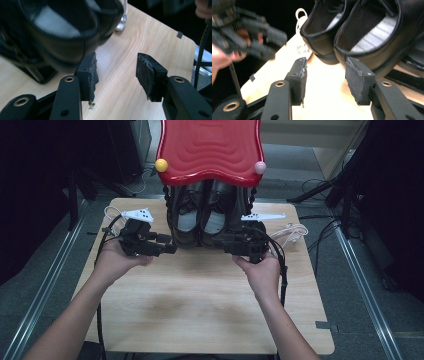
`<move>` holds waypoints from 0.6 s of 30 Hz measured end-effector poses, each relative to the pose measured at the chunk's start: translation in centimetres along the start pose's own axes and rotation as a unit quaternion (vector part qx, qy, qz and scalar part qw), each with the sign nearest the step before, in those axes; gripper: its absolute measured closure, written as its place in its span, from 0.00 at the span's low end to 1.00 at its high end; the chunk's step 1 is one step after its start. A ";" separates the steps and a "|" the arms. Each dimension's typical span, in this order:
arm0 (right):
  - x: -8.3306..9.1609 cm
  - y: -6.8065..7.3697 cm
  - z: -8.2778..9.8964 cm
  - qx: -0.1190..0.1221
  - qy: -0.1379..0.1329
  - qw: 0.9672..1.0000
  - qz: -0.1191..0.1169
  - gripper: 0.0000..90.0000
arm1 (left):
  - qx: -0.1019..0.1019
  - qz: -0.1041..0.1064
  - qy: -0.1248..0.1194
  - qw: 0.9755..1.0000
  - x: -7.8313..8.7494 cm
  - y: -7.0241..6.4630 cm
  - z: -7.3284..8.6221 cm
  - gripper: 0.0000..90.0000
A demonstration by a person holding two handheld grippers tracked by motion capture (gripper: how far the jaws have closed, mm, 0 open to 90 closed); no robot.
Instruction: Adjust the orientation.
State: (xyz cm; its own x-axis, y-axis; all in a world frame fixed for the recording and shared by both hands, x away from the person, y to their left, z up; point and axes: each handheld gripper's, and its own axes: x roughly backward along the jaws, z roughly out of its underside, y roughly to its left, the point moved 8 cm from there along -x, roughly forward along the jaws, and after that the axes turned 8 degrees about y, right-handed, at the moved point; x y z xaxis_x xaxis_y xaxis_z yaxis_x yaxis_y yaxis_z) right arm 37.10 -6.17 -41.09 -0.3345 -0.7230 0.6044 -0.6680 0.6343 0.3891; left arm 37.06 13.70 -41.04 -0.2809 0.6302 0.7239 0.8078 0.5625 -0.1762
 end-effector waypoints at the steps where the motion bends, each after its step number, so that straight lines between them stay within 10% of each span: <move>1: 0.0 0.0 0.3 0.002 0.001 1.000 0.000 0.59 | -0.008 -0.001 0.003 1.000 0.1 0.0 -0.6 0.62; 11: -1.2 -0.8 3.3 -0.001 0.021 1.000 -0.015 0.65 | -0.056 0.003 -0.012 0.998 1.8 0.0 -7.3 0.90; 18: -2.4 -1.0 4.5 -0.003 0.034 0.999 -0.023 0.79 | -0.053 0.012 -0.013 0.998 2.4 0.2 -11.2 1.00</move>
State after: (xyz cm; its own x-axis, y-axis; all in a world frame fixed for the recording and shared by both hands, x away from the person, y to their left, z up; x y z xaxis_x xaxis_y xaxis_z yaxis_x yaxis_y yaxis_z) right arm 35.63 -6.28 -46.08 -0.2570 -0.7314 0.6317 -0.6781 0.6022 0.4213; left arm 42.38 9.30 -31.85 -0.2724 0.6579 0.7021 0.8650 0.4870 -0.1208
